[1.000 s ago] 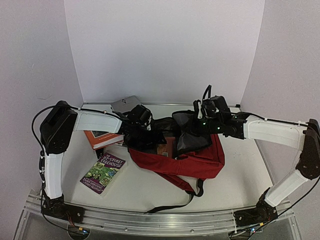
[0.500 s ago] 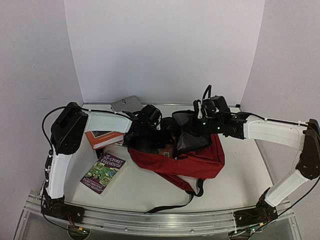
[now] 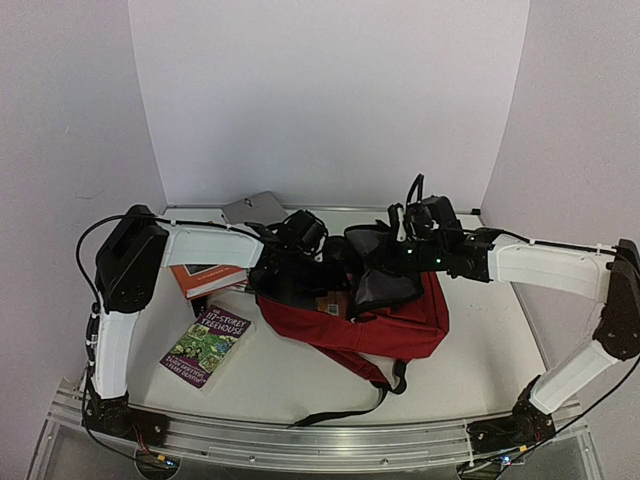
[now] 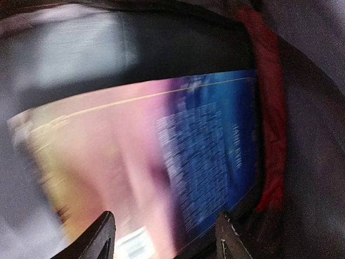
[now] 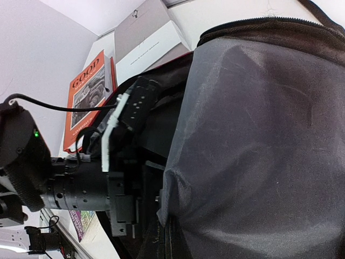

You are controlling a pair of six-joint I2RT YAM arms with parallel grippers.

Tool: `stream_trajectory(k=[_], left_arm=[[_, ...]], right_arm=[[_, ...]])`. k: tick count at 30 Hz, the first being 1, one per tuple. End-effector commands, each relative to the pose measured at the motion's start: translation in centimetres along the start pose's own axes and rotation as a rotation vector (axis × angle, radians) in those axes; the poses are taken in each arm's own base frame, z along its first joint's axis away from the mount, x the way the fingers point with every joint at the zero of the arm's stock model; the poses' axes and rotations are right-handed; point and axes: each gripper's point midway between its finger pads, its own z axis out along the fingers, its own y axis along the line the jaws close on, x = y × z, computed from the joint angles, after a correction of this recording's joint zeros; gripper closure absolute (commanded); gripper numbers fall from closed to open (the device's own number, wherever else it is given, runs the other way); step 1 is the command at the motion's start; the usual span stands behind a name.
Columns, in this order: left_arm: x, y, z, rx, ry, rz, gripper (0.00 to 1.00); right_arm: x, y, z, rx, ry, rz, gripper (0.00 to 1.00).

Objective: Pack the student bag
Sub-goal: Place the book in the student bag.

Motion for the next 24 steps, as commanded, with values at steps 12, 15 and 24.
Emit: stream_trajectory(k=[12, 15, 24], left_arm=[[0.2, 2.5, -1.1, -0.049, 0.007, -0.049, 0.27], [0.1, 1.5, -0.6, 0.001, 0.016, -0.041, 0.27], [-0.1, -3.3, 1.2, 0.173, 0.038, -0.011, 0.37]], right_arm=[[-2.2, 2.3, -1.8, -0.077, -0.092, -0.005, 1.0], [-2.3, 2.3, -1.9, -0.077, -0.096, -0.006, 1.0], [-1.8, 1.9, -1.4, -0.067, -0.08, -0.004, 1.0]])
